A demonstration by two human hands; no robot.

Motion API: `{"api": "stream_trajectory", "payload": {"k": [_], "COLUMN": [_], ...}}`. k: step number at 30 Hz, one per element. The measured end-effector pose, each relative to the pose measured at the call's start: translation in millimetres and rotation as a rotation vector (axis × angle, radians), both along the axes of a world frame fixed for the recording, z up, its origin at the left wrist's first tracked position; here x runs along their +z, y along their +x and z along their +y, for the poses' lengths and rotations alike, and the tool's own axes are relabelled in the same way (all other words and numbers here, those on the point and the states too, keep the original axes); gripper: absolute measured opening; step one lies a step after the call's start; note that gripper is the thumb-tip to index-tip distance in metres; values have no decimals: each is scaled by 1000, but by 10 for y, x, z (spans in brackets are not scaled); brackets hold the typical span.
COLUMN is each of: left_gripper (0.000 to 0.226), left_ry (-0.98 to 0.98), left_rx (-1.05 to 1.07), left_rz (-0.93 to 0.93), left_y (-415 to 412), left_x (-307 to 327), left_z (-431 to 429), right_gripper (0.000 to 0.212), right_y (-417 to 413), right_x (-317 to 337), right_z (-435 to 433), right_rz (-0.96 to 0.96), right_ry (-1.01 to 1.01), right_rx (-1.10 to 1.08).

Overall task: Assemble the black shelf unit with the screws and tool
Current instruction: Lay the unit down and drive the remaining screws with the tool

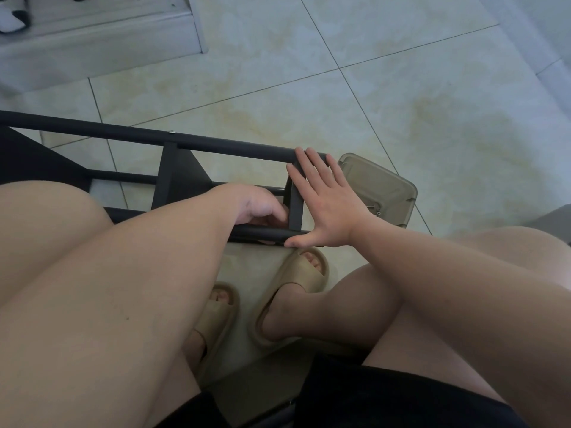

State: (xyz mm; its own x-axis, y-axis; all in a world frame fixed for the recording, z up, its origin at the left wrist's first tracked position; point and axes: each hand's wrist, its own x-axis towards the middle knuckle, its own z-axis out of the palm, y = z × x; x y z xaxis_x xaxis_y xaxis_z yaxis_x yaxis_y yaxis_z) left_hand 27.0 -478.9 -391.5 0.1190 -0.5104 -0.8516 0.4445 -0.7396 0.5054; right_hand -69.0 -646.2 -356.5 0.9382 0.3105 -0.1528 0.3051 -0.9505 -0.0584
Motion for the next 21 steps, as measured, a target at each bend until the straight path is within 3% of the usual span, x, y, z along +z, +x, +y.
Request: {"api": "stream_trajectory", "payload": {"k": [4, 9, 14, 21], "left_gripper": [19, 33, 14, 19], "left_ry": [14, 90, 32, 42], "left_rx": [23, -33, -23, 0], "left_rz": [56, -20, -41, 35], "left_y": [13, -15, -18, 6], "left_x": [-5, -2, 9, 17], "left_z": [12, -26, -24, 10], "right_gripper": [134, 135, 135, 135], "right_y": [3, 6, 10, 7], "right_x": [-2, -10, -20, -3], "right_z": [-3, -5, -7, -8], "right_rz": [-3, -8, -8, -4], "right_ry": [-6, -12, -7, -9], "right_rx": [-2, -2, 1, -1]}}
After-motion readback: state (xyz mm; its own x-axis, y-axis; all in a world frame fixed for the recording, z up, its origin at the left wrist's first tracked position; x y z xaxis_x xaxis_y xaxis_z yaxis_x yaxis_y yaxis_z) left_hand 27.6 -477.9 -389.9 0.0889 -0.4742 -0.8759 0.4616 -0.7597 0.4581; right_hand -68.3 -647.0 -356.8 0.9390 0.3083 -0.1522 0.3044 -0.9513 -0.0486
